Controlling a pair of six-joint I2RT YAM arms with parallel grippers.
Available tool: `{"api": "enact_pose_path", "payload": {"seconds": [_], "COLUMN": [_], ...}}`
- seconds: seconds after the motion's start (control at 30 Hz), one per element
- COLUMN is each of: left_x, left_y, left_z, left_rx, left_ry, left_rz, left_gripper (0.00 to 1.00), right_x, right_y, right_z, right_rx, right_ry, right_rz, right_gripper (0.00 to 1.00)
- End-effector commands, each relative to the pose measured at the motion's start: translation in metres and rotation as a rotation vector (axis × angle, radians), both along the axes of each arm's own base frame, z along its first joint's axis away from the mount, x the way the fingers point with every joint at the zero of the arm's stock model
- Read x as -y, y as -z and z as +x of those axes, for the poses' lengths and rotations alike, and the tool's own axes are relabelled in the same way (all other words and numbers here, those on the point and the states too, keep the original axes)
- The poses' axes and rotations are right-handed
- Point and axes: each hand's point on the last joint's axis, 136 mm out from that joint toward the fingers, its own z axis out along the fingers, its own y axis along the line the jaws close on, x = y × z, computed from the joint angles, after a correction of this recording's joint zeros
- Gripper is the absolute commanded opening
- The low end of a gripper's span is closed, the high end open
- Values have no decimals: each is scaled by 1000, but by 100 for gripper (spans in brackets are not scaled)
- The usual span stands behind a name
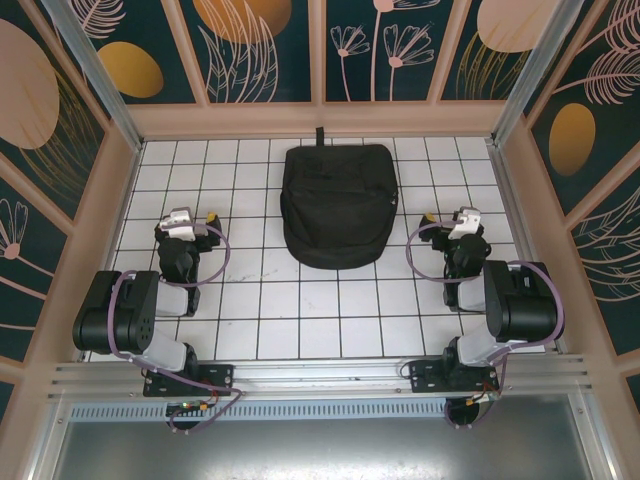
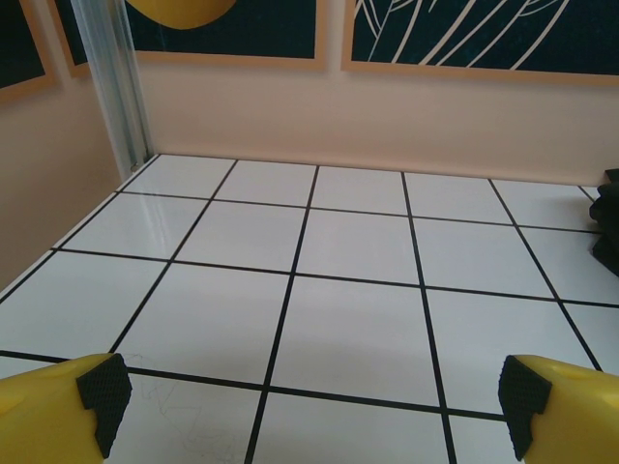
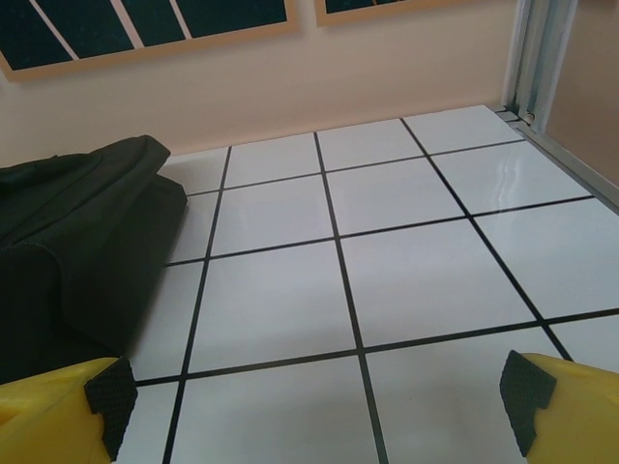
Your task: Pack the student bag
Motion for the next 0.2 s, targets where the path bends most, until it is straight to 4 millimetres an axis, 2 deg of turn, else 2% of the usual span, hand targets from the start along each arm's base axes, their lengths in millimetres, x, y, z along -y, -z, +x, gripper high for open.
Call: {"api": "enact_pose_path", "payload": {"seconds": [0.0,0.17], "left_x": [-3,-3], "left_y": [-8,-10], "left_z": [5,3], "left_rx": [23,31], "left_ry": [-13,-13], "left_rz": [-2,-1], "left_gripper": [99,99], "right_x": [-1,0], "right_y": [-8,-8], "right_z": [4,4], "right_rx": [28,27], "right_ry": [-2,-1], "right_rz": [-21,-21], "right_gripper": [99,99]}}
